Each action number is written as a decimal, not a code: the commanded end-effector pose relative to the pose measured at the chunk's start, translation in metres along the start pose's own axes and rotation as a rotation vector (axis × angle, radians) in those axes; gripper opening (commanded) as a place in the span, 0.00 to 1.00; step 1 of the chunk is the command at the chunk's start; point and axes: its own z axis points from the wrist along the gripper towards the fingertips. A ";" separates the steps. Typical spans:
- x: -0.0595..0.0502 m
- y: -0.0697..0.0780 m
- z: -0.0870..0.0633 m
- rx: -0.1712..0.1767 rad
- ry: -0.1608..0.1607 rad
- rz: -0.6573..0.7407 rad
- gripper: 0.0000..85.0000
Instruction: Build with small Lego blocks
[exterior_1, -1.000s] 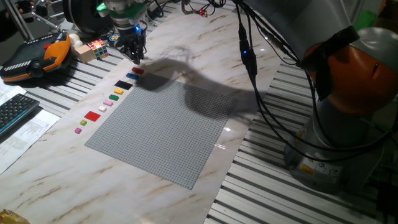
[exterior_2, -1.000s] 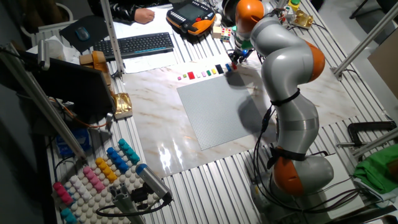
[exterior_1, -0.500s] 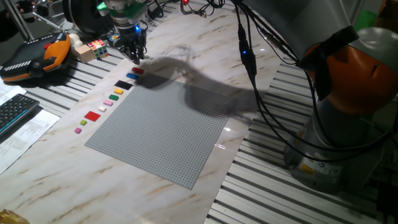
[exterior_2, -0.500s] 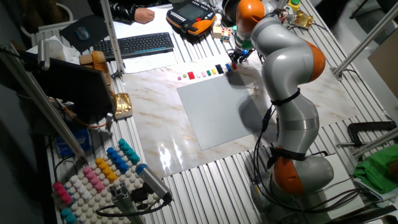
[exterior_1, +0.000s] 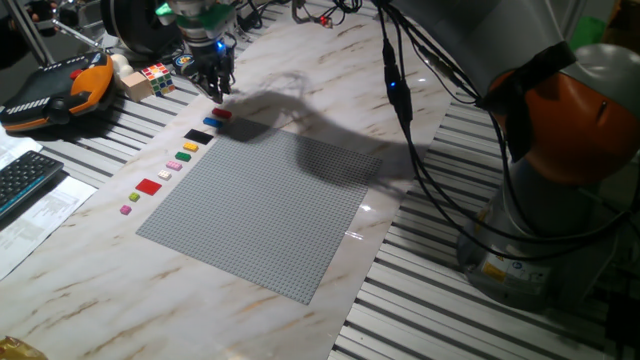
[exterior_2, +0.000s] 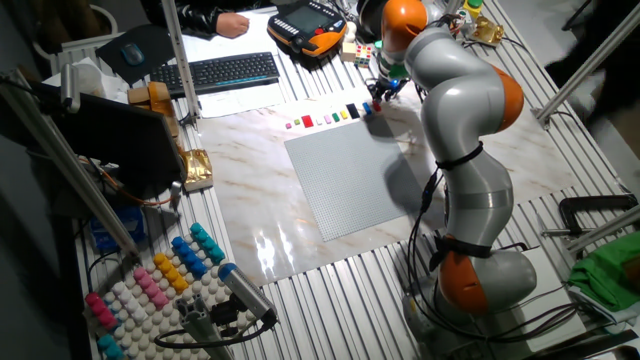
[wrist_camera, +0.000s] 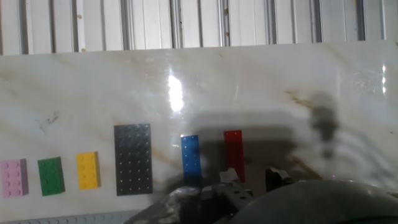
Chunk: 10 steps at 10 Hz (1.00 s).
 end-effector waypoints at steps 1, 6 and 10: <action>0.000 0.000 0.002 -0.003 -0.002 -0.007 0.38; -0.001 0.001 0.016 -0.010 -0.026 -0.018 0.39; -0.003 0.002 0.031 -0.021 -0.046 -0.026 0.39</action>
